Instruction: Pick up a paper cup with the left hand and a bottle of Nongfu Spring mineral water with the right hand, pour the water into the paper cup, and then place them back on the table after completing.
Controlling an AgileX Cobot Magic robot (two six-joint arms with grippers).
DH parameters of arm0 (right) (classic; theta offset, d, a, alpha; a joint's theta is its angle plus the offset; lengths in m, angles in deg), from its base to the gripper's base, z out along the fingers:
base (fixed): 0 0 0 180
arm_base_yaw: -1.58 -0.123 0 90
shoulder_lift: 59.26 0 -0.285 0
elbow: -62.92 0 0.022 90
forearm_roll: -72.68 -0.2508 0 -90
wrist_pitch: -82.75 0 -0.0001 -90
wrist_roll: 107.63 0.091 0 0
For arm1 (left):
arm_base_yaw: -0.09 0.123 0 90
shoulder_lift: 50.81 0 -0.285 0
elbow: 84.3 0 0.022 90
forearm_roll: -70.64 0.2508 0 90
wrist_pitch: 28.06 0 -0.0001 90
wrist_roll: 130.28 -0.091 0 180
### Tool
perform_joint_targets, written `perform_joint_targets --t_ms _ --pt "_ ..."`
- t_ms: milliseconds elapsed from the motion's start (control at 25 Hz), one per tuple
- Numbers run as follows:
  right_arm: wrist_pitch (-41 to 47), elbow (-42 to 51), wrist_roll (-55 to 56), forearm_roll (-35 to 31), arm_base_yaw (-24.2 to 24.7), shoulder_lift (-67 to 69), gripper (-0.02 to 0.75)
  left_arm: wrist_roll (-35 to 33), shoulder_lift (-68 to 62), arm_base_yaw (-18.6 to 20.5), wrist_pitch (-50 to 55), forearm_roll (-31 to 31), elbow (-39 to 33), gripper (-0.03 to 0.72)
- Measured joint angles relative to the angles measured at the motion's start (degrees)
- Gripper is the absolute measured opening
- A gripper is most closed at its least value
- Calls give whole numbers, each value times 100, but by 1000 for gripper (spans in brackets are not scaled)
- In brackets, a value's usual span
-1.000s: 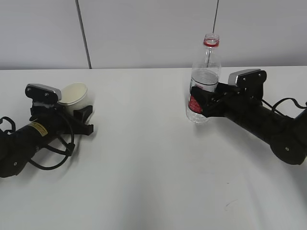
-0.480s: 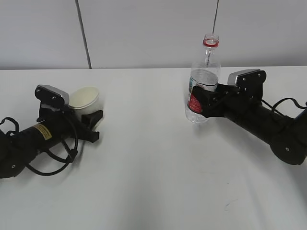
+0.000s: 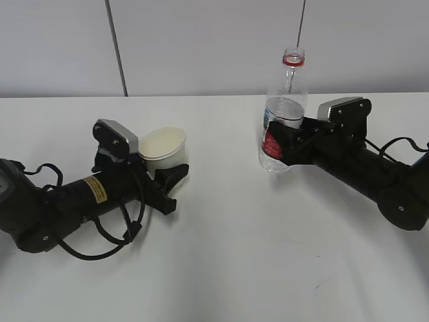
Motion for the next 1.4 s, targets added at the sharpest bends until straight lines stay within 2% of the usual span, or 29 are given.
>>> perform_joint_targets --t_ms 200,480,1000,1400 --pt "204 0 -208 47 0 -77 411 0 0 -372 13 -13 0 351" --pt "828 0 -406 268 -8 -423 409 23 0 -661 13 -229 8 351" --pt "1028 0 -544 513 -8 -542 400 139 0 -698 13 -278 55 349" --pt "1249 11 -939 665 -8 -720 400 353 0 -703 13 137 55 349"
